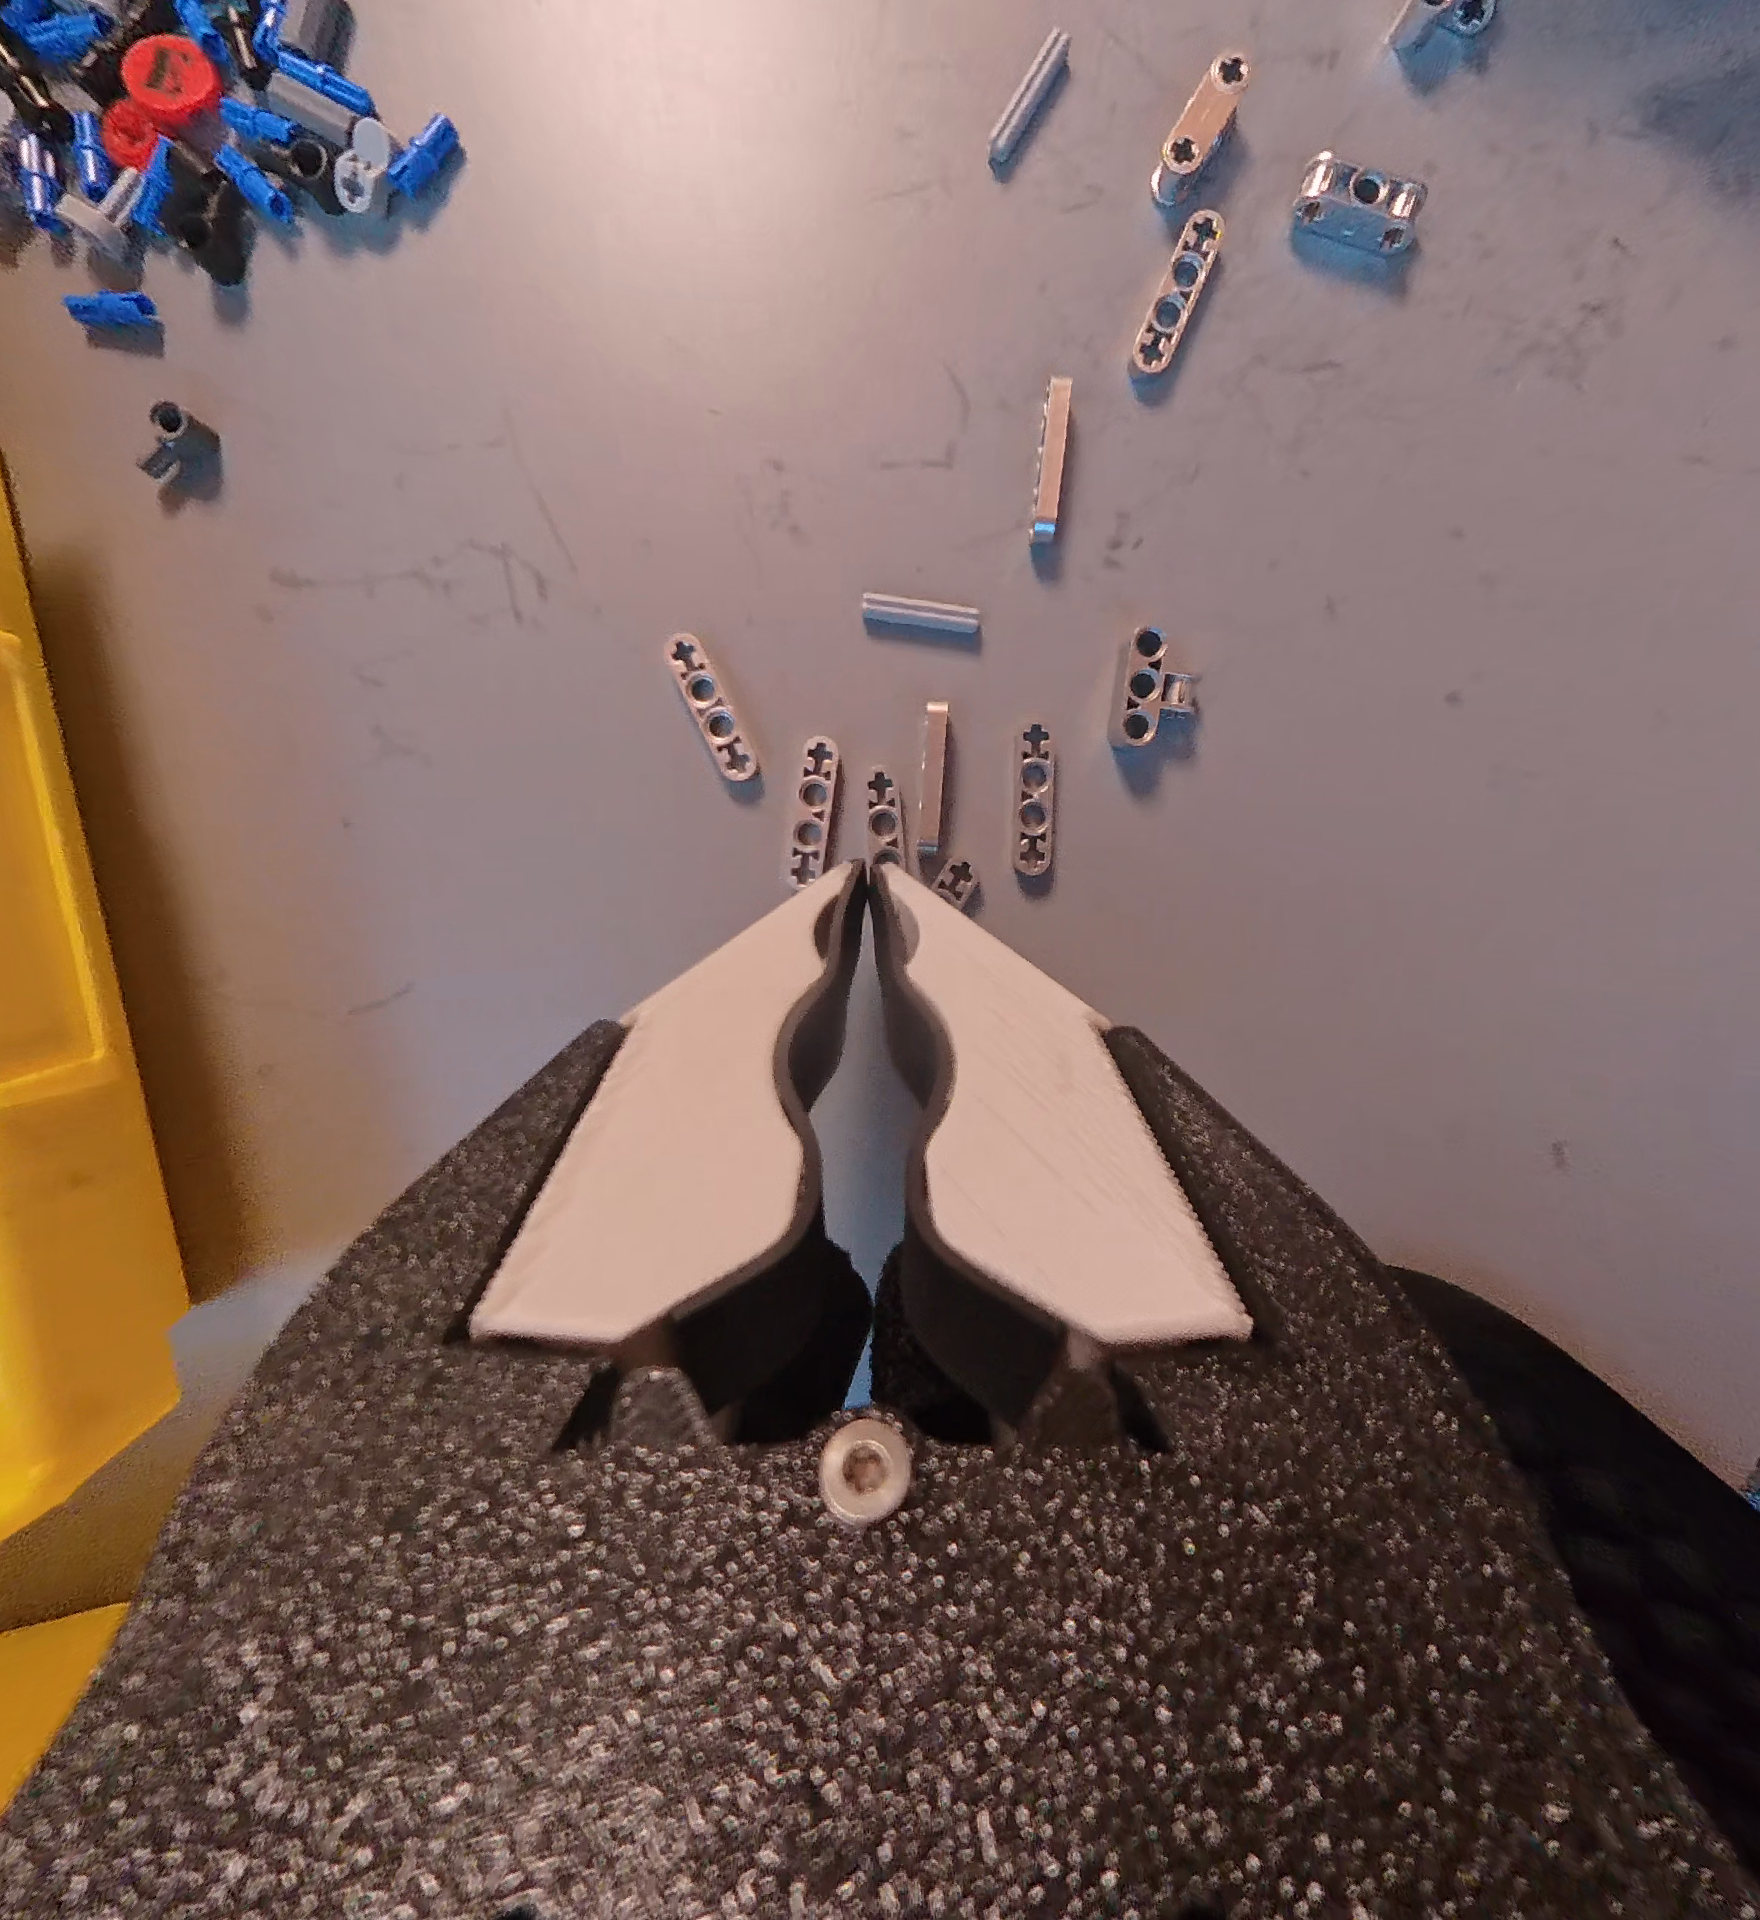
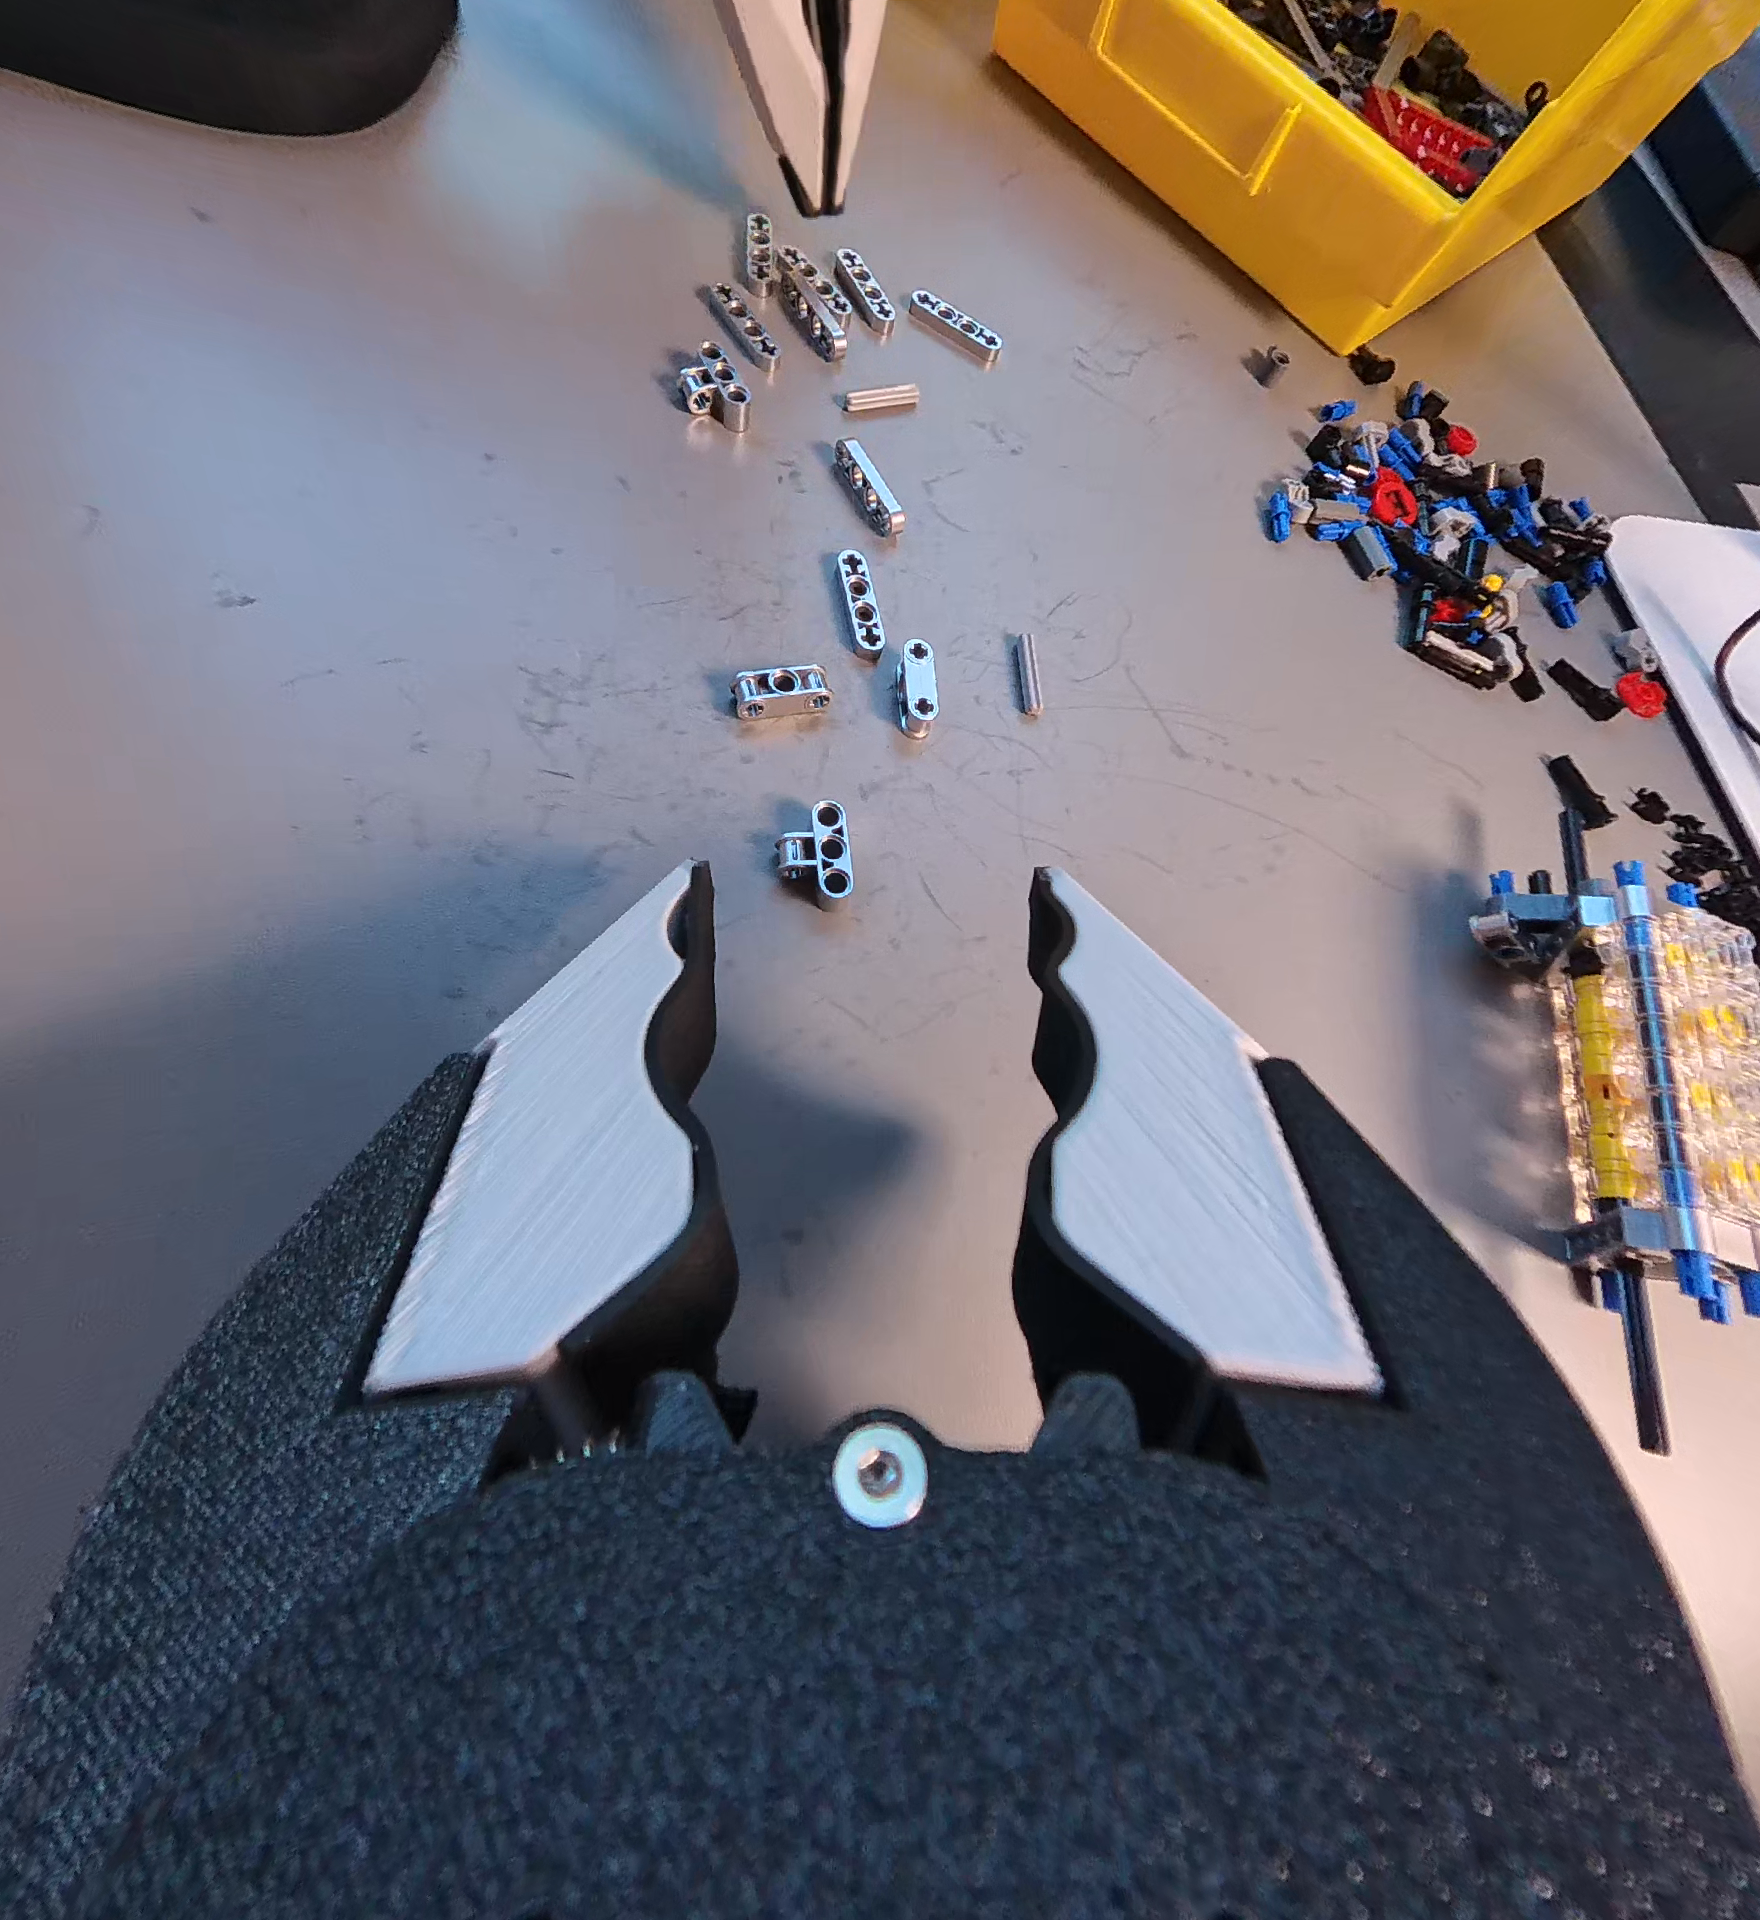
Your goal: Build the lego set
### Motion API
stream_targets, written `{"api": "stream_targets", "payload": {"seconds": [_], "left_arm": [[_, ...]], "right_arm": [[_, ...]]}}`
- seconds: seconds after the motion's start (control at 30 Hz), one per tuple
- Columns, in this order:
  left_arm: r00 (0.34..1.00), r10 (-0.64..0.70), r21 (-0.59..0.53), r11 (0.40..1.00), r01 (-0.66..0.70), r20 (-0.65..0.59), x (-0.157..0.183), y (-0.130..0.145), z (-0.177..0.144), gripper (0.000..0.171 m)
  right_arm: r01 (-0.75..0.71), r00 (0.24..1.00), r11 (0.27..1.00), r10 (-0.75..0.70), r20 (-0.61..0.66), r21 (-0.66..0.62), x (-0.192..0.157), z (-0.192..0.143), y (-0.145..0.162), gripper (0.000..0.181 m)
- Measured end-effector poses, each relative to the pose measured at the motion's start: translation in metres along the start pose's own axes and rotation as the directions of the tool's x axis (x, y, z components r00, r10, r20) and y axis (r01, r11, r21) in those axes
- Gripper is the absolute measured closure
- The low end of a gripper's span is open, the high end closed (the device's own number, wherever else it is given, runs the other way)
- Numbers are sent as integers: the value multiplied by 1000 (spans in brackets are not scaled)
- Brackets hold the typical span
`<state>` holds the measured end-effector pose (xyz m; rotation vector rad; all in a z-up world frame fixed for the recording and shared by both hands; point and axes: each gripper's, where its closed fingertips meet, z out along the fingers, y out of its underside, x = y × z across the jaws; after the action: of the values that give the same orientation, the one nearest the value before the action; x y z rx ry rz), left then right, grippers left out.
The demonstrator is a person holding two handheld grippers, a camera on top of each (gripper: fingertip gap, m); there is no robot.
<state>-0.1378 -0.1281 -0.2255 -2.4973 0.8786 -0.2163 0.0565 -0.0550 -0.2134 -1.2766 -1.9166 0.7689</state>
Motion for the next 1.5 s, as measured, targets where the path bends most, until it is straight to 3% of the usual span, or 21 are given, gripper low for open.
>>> {"api": "stream_targets", "payload": {"seconds": [0.53,0.97,1.23,1.5], "left_arm": [[1000,0,-46,999,1,12,8,16,4,171],[998,54,39,998,-55,16,17,-15,9,171],[996,82,3,997,-82,-18,33,-10,17,171],[992,124,115,985,-126,24,32,-54,22,171]], "right_arm": [[2,1000,1000,-2,0,-6,0,1,1,122],[-2,1000,1000,2,-4,-9,1,0,2,122],[0,1000,1000,0,-2,-13,0,0,3,122],[-1,1000,1000,1,-4,-16,1,0,3,122]]}}
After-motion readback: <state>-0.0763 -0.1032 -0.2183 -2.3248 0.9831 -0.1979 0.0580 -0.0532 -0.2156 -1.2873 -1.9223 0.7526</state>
